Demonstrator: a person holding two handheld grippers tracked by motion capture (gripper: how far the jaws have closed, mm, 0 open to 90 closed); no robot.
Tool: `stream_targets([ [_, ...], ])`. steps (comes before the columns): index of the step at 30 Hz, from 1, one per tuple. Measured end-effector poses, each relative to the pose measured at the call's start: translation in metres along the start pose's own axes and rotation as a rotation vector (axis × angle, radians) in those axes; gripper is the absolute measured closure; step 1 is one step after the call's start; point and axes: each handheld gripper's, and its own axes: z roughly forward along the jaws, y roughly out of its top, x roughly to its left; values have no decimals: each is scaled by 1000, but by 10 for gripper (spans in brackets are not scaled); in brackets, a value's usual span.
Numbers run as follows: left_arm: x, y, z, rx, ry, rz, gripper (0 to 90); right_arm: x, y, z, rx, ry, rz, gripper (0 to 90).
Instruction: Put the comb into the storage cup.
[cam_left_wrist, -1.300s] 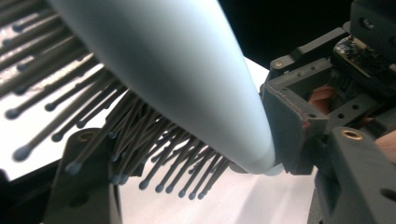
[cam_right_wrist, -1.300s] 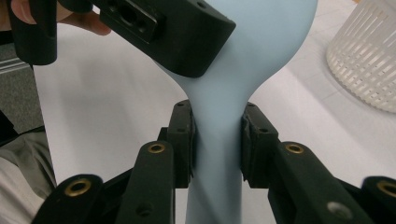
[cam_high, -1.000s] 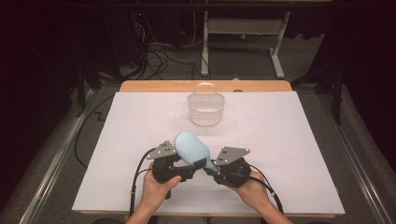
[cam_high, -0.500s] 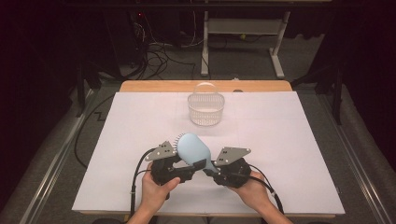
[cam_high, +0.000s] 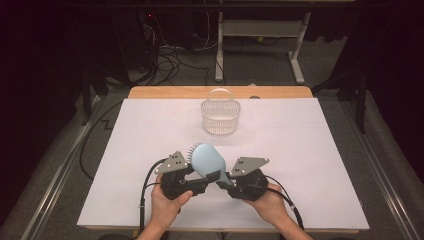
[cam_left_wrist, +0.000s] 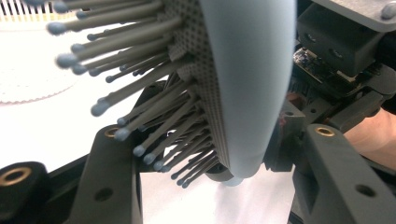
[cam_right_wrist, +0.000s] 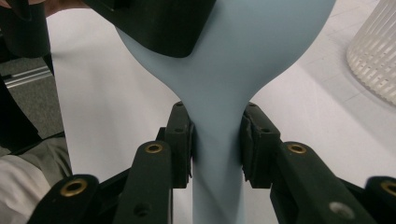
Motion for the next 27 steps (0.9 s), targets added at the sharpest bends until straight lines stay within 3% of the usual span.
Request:
stream_targets([
  [9,-4,2,-3,-6,0,24,511,-1,0,1,-9,30,39,619],
  [19,-1,3,-8,-16,15,18,511,-3,-3,0,-25,40,45,497],
  [27,0,3,-10,-19,32,16,510,-7,-6,-5,-37,55,66,465],
])
